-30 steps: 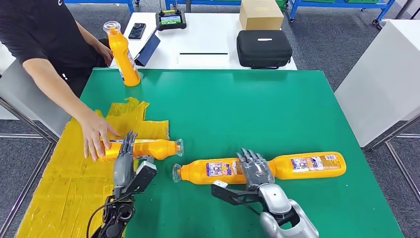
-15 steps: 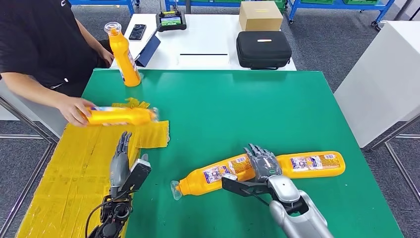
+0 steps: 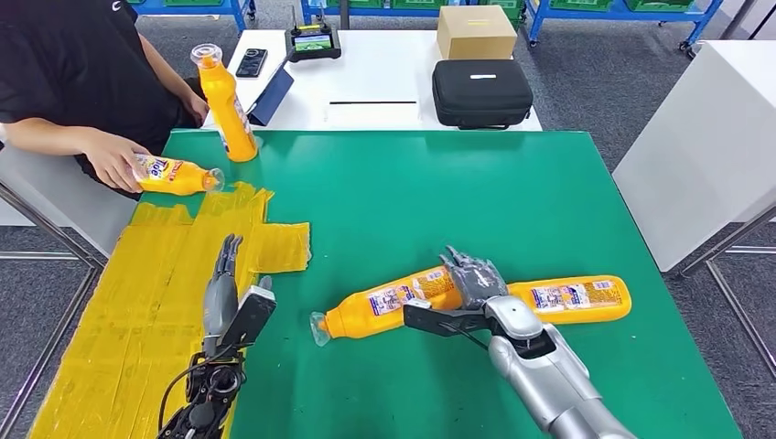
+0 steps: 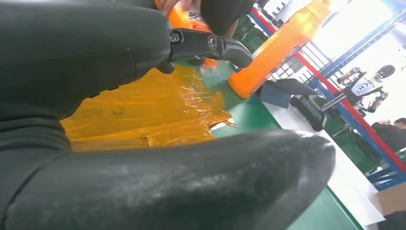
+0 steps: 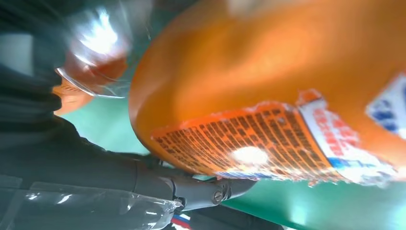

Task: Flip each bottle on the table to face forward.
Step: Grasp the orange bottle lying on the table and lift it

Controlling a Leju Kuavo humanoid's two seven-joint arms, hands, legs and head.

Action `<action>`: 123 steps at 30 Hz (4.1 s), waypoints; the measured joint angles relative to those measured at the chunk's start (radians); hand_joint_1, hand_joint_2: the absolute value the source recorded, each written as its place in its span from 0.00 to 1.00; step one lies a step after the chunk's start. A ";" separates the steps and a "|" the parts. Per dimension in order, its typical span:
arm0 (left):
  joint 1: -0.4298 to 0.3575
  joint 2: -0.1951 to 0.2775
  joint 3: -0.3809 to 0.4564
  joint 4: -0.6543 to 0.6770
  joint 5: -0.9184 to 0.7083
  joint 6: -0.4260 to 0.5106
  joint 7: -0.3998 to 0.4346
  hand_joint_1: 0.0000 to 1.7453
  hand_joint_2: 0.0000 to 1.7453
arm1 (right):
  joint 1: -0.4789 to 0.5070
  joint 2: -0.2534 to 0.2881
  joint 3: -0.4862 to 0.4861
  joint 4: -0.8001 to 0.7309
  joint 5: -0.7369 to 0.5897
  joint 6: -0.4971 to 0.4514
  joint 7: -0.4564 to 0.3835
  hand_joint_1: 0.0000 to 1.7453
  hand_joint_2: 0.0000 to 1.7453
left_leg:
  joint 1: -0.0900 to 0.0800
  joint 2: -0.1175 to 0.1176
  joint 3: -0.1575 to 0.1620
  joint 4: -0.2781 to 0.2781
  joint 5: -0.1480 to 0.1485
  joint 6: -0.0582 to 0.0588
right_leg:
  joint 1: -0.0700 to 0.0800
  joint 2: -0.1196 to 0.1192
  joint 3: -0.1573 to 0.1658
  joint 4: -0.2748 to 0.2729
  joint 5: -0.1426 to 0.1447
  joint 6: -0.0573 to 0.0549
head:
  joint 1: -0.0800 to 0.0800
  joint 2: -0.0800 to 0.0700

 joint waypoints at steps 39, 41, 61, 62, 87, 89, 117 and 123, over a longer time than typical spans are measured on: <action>0.027 0.000 0.001 -0.045 -0.003 -0.033 0.035 0.00 0.00 | 0.029 0.092 0.145 -0.194 0.010 -0.047 -0.045 0.00 1.00 | 0.001 0.000 -0.014 0.000 0.002 0.000 | 0.001 0.001 -0.013 0.001 0.000 0.001 | 0.000 0.000; 0.030 0.000 0.001 -0.051 -0.006 -0.036 0.035 0.00 0.00 | 0.030 0.096 0.147 -0.211 0.007 -0.049 -0.044 0.00 1.00 | 0.000 0.000 -0.015 0.000 0.002 0.000 | 0.001 0.000 -0.013 0.001 0.000 0.001 | 0.000 0.000; 0.030 -0.006 0.000 -0.061 -0.012 -0.050 0.033 0.00 0.00 | 0.045 0.132 0.150 -0.196 0.010 -0.036 -0.010 0.00 1.00 | 0.000 -0.003 -0.015 0.000 0.002 0.000 | 0.001 0.000 -0.014 0.001 0.000 0.001 | 0.000 0.000; 0.029 -0.007 0.000 -0.061 -0.012 -0.050 0.033 0.00 0.00 | 0.040 0.138 0.151 -0.174 0.010 -0.036 -0.009 0.00 1.00 | 0.000 -0.003 -0.015 0.000 0.002 0.000 | 0.001 0.000 -0.014 0.001 0.000 0.001 | 0.000 0.000; 0.011 -0.010 0.013 -0.083 0.293 -0.353 0.020 0.00 0.00 | -0.063 0.230 0.129 0.104 -0.185 -0.145 -0.047 1.00 1.00 | 0.000 -0.002 -0.009 0.000 0.002 0.000 | 0.001 0.000 -0.008 0.001 0.000 0.001 | 0.000 0.000; 0.018 -0.008 0.027 -0.110 0.358 -0.436 0.024 0.00 0.00 | -0.032 0.222 0.100 0.017 -0.253 -0.139 -0.066 1.00 1.00 | 0.000 -0.002 -0.011 0.000 0.002 0.000 | 0.001 0.000 -0.010 0.001 0.000 0.001 | 0.000 0.000; 0.113 -0.096 0.022 -0.380 0.764 -0.811 0.120 0.00 1.00 | 0.096 0.349 0.031 -0.267 -0.701 -0.414 -0.352 1.00 1.00 | 0.001 -0.004 -0.020 0.000 0.002 0.000 | 0.001 -0.001 -0.018 0.001 0.000 0.001 | 0.000 0.000; 0.124 -0.101 0.003 -0.415 0.769 -0.805 0.127 0.00 1.00 | 0.092 0.375 0.058 -0.222 -0.703 -0.417 -0.345 1.00 1.00 | 0.001 -0.004 -0.020 0.000 0.002 0.000 | 0.001 -0.001 -0.018 0.001 -0.001 0.001 | 0.000 0.000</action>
